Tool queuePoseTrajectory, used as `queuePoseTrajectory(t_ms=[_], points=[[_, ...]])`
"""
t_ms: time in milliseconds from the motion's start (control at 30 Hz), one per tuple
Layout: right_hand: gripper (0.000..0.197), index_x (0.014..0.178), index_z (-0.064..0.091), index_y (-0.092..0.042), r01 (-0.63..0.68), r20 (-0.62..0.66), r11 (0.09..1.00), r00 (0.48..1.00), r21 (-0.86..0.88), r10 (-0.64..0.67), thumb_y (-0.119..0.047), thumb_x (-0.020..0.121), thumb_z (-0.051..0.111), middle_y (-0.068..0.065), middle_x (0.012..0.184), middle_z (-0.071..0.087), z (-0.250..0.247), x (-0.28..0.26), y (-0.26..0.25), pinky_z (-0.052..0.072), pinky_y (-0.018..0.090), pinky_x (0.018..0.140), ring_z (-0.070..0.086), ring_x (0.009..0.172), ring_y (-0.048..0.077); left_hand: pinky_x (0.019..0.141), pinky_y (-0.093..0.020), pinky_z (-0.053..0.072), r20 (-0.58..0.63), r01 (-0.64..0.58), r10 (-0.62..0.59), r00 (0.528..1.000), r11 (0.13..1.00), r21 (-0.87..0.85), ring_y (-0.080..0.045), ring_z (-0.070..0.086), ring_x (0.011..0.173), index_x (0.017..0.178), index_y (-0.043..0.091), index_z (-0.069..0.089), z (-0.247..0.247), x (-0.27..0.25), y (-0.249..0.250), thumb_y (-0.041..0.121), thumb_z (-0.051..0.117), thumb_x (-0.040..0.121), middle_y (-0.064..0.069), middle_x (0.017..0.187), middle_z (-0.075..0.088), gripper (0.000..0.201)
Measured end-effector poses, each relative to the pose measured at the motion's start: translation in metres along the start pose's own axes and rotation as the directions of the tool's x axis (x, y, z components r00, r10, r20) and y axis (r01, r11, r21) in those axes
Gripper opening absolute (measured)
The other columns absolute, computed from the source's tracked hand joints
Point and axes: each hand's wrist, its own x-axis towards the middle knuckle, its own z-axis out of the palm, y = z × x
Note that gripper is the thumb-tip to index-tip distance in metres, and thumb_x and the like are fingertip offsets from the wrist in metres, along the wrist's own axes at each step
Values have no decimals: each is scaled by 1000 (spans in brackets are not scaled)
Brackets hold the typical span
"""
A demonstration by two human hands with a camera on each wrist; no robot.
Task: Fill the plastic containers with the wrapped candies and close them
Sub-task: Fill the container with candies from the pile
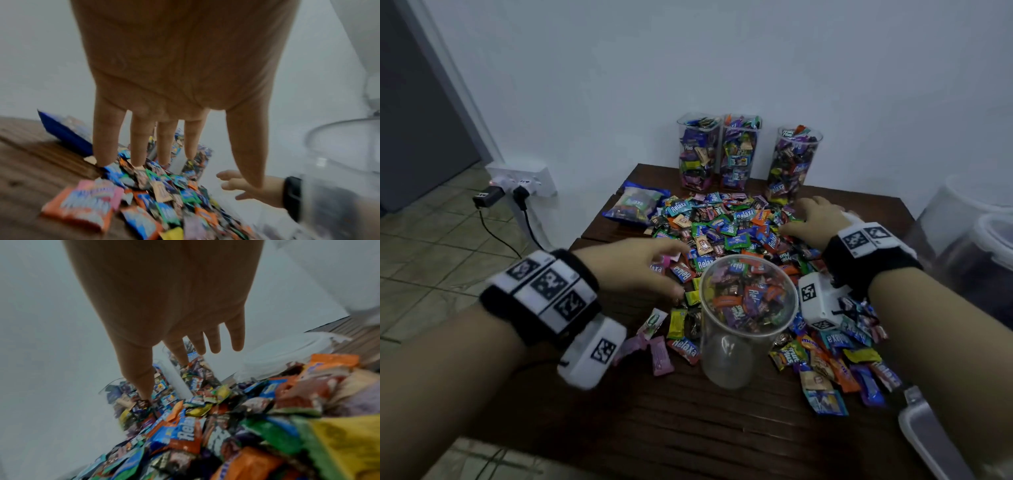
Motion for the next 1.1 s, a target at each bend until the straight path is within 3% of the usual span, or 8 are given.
queuePoseTrajectory(t_ms=[167, 333, 467, 567, 633, 833, 967, 1100], points=[[92, 150, 21, -17, 108, 51, 991, 992, 77, -113, -54, 78, 66, 12, 153, 23, 7, 10, -26, 31, 42, 110, 30, 137, 31, 110, -32, 31, -85, 107, -92, 992, 977, 186, -18, 35, 136, 148, 25, 25, -26, 49, 4, 49, 68, 78, 1, 153, 31, 85], [102, 151, 7, -30, 111, 242, 994, 964, 19, -112, -60, 75, 66, 8, 159, 4, 6, 23, -37, 32, 46, 110, 22, 141, 33, 113, -37, 28, -141, 190, -157, 978, 944, 271, -24, 25, 142, 152, 25, 10, -28, 101, 9, 54, 71, 74, -6, 157, 19, 103], [102, 151, 3, -32, 107, 365, 994, 926, -2, -99, -58, 76, 66, 6, 159, 1, 8, 26, -41, 25, 48, 111, 16, 144, 31, 112, -41, 26, -129, 254, -222, 966, 901, 351, -30, 17, 144, 152, 25, -1, -23, 123, 17, 56, 71, 73, -15, 158, 8, 112], [102, 151, 6, -32, 138, 407, 990, 906, -27, -115, -56, 75, 69, 7, 159, 6, 13, 27, -45, 28, 43, 112, 19, 143, 31, 107, -43, 36, -44, 265, -269, 962, 885, 382, -34, 30, 138, 152, 29, -3, -17, 134, 18, 55, 70, 75, -17, 157, 15, 110], [99, 151, 9, -31, 165, 427, 984, 896, -64, -123, -54, 76, 69, 8, 159, 9, 14, 28, -47, 30, 39, 111, 23, 141, 31, 99, -37, 42, 15, 251, -278, 961, 887, 388, -32, 39, 132, 152, 29, 2, -12, 138, 17, 51, 70, 78, -13, 155, 23, 103], [78, 148, 31, -25, 263, 445, 958, 876, -113, -187, -41, 82, 69, 4, 136, 51, 11, 22, -51, 41, 28, 88, 52, 115, 22, 80, -31, 46, 41, 188, -244, 969, 833, 520, -26, 55, 114, 152, 26, 18, -4, 141, 20, 44, 68, 83, -9, 139, 50, 87], [60, 141, 44, -19, 289, 376, 931, 907, -223, -192, -34, 87, 65, 6, 133, 54, 8, 16, -55, 44, 29, 91, 52, 119, 26, 89, -35, 48, -21, 166, -188, 982, 806, 567, -26, 56, 115, 143, 20, 41, -2, 137, 21, 34, 68, 85, -8, 131, 57, 65], [46, 132, 55, -20, 241, 351, 957, 920, -163, -173, -27, 88, 65, 6, 134, 54, 6, 14, -51, 45, 32, 97, 53, 118, 25, 86, -34, 51, -122, 164, -117, 986, 839, 519, -26, 59, 108, 125, 15, 62, -5, 131, 18, 20, 64, 88, -7, 123, 63, 38]])
